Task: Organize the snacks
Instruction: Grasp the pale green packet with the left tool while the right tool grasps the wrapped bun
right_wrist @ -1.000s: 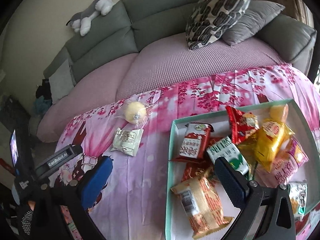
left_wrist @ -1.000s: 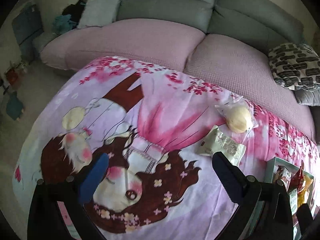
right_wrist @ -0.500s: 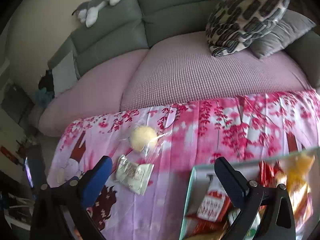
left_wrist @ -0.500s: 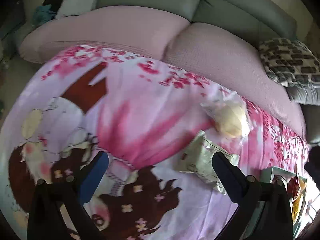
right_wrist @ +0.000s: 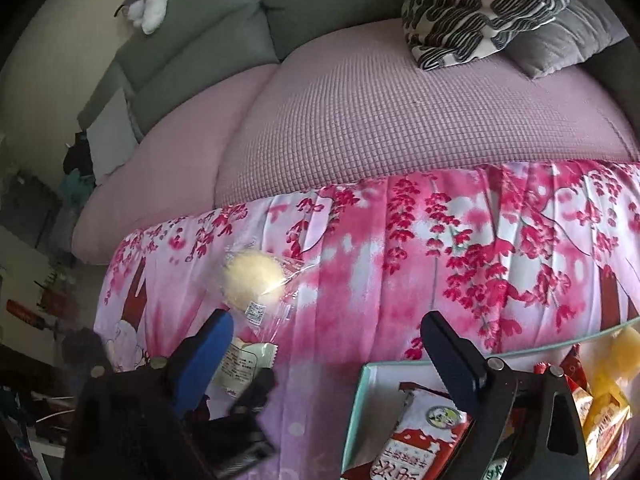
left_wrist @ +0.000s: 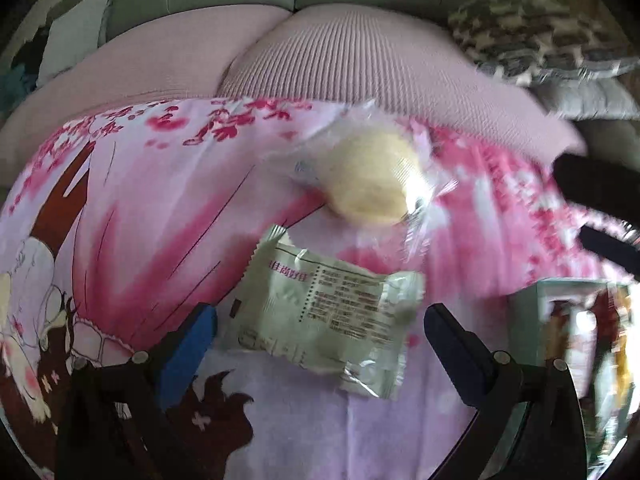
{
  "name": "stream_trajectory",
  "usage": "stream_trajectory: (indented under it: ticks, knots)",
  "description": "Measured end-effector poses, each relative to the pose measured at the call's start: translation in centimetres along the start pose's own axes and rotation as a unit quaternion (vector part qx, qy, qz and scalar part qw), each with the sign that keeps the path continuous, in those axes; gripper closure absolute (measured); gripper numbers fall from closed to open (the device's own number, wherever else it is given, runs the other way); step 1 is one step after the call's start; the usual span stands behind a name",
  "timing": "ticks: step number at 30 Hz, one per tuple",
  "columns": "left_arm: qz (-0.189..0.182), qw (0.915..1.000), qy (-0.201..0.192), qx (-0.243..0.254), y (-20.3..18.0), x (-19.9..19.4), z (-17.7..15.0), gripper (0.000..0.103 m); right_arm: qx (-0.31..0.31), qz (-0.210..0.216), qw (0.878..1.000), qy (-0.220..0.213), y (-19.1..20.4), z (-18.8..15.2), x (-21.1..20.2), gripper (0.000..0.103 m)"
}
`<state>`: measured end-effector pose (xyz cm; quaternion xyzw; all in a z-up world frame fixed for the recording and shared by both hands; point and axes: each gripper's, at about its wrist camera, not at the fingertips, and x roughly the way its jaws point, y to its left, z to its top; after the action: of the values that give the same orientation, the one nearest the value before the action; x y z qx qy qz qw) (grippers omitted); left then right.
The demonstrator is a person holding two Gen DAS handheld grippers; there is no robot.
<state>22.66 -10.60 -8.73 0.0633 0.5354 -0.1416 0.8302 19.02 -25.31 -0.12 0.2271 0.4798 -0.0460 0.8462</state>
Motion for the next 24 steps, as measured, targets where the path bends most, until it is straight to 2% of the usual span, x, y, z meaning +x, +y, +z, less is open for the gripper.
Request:
stream_trajectory:
  ticks: [2,5,8,13,19,22,24]
  knots:
    - [0.014,0.9999,-0.003,0.003,0.4,0.5,0.1,0.000,-0.011,0.003,1.000,0.004,0.6,0.2,0.5,0.007]
    - [0.009,0.9997,-0.010,-0.019,2.0,0.3,0.3,0.002,-0.030,-0.001,1.000,0.010,1.7,0.6,1.4,0.007]
    - [0.009,0.9994,-0.019,-0.027,3.5,0.1,0.7,0.013,-0.045,0.002,0.999,0.019,2.9,0.9,2.6,0.007]
    - [0.006,0.9996,-0.023,-0.019,5.4,0.3,1.6,0.018,-0.074,0.010,0.996,0.041,5.5,1.5,4.8,0.007]
    - [-0.002,0.9992,-0.023,-0.032,7.2,0.4,2.1,0.021,-0.079,-0.006,0.995,0.062,7.1,2.0,7.9,0.007]
    - [-0.003,0.9991,-0.024,-0.035,7.5,0.6,2.2,0.022,-0.077,-0.017,0.995,0.063,7.3,2.0,8.8,0.013]
    - [-0.001,0.9990,-0.026,-0.038,7.7,0.6,2.2,0.023,-0.067,-0.022,0.995,0.066,7.1,2.0,9.3,0.023]
